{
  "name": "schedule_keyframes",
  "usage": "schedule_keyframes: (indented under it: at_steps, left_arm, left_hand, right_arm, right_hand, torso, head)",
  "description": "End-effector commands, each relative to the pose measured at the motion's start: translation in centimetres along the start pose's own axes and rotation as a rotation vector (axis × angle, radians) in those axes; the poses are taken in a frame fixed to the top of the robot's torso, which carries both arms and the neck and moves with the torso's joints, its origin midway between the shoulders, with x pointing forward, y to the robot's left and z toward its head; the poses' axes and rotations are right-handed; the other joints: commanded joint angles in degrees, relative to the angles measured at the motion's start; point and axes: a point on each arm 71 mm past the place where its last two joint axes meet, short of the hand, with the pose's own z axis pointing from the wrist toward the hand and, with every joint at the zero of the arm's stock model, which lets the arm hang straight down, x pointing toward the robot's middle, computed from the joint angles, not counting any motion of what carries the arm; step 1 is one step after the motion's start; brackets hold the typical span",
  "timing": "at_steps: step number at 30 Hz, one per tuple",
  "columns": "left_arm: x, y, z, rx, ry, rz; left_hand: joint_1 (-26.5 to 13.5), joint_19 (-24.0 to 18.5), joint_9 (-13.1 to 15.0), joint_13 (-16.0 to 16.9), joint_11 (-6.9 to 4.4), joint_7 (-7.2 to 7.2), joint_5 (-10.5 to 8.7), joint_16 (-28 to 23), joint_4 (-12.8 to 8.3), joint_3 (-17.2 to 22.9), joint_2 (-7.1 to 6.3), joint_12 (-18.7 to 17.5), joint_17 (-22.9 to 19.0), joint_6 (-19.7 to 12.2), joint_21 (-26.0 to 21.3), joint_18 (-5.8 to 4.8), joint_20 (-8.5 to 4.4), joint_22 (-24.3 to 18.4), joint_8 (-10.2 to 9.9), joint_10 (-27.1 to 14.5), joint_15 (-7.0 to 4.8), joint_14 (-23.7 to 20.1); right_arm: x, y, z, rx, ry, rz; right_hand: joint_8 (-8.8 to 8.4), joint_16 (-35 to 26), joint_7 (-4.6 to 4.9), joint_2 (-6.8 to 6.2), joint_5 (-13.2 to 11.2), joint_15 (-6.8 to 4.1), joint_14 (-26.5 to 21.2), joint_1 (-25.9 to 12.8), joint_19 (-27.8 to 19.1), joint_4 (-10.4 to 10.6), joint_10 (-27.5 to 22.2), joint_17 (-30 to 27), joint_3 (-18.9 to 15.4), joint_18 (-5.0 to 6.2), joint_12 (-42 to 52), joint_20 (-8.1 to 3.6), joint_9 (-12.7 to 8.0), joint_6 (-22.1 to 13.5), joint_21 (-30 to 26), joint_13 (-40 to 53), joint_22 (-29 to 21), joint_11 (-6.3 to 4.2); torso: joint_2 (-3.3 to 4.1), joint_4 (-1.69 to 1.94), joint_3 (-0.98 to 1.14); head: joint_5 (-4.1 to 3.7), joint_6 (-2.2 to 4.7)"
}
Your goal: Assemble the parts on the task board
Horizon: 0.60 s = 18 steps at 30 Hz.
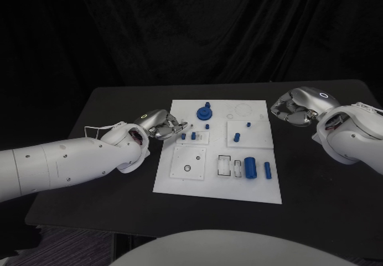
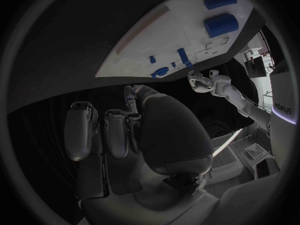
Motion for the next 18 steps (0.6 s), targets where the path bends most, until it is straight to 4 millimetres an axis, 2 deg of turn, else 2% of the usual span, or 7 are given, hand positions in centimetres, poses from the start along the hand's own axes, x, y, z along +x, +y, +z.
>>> schedule_keyframes:
  at_steps: [1, 7, 11, 15, 18]
  left_arm:
    - [0.15, -0.07, 0.04, -0.032, 0.071, 0.031]
    - [0.18, -0.40, 0.24, -0.056, 0.161, 0.058]
    - [0.23, -0.65, 0.32, -0.068, 0.192, 0.068]
    - [0.30, -0.85, 0.40, -0.071, 0.209, 0.073]
    - [0.35, -0.96, 0.46, -0.069, 0.213, 0.074]
  left_hand:
    - [1.71, 0.09, 0.15, 15.08, -0.30, -0.23, 0.58, 0.37, -0.16, 0.02, -0.31, -0.24, 15.08, -0.30, -0.07, 0.21, -0.26, 11.99, 0.38, 5.88, -0.03, 5.96]
    - [3.40, -0.09, 0.03, 15.08, -0.26, -0.14, 0.44, 0.37, -0.22, -0.23, -1.16, -0.24, 15.08, -0.59, -0.34, 0.27, -0.26, 11.90, 0.14, 5.88, -0.02, 5.96]
    - [3.58, -0.18, -0.06, 15.08, -0.21, -0.08, 0.12, 0.37, -0.12, -0.41, -1.33, -0.24, 15.08, -0.63, -0.48, 0.30, -0.25, 11.86, 0.03, 5.88, 0.01, 5.96]
    - [3.60, -0.15, -0.08, 15.08, -0.20, -0.06, 0.03, 0.37, -0.09, -0.44, -1.33, -0.24, 15.08, -0.65, -0.43, 0.28, -0.24, 11.88, 0.00, 5.88, 0.02, 5.96]
    - [3.60, -0.17, -0.10, 15.08, -0.19, -0.05, -0.04, 0.37, -0.05, -0.47, -1.30, -0.24, 15.08, -0.64, -0.46, 0.29, -0.24, 11.87, -0.02, 5.88, 0.02, 5.96]
  right_arm:
    - [0.13, -0.14, -0.03, 0.020, 0.009, -0.003]
    - [0.14, -0.13, -0.02, 0.020, 0.009, -0.003]
    - [0.14, -0.10, 0.01, 0.020, 0.009, -0.003]
    - [0.14, -0.10, 0.02, 0.019, 0.009, -0.003]
    - [0.15, -0.07, 0.05, 0.018, 0.009, -0.003]
  right_hand:
    - [-0.02, -0.16, 0.12, -0.27, -0.10, 0.17, 4.82, -0.26, 1.20, -0.02, 4.56, 10.41, 0.25, 0.69, -0.23, 0.27, 0.02, 0.30, -0.28, 13.33, 11.08, 0.28]
    - [-0.02, -0.16, 0.12, -0.27, -0.10, 0.17, 4.82, -0.26, 1.20, -0.02, 4.56, 10.41, 0.25, 0.69, -0.23, 0.27, 0.02, 0.30, -0.28, 13.33, 11.08, 0.28]
    - [-0.02, -0.16, 0.12, -0.27, -0.10, 0.17, 4.82, -0.26, 1.20, -0.02, 4.56, 10.41, 0.25, 0.69, -0.23, 0.27, 0.02, 0.30, -0.28, 13.33, 11.08, 0.28]
    - [-0.02, -0.16, 0.12, -0.27, -0.10, 0.17, 4.82, -0.26, 1.20, -0.02, 4.56, 10.41, 0.25, 0.69, -0.23, 0.27, 0.02, 0.30, -0.28, 13.33, 11.08, 0.28]
    - [-0.01, -0.18, 0.12, -0.28, -0.12, 0.17, 4.82, -0.32, 1.17, 0.00, 4.45, 10.39, 0.25, 0.71, -0.33, 0.26, 0.02, 0.31, -0.35, 13.21, 11.06, 0.28]
  torso:
    - [0.00, -0.02, 0.03]
    - [0.00, 0.00, 0.02]
    - [0.01, 0.01, 0.09]
    - [0.02, 0.03, -0.01]
    - [0.01, 0.00, 0.00]
  head:
    - [0.06, -0.01]
    - [0.05, -0.01]
    - [0.08, -0.01]
    - [0.00, -0.01]
    - [0.03, -0.01]
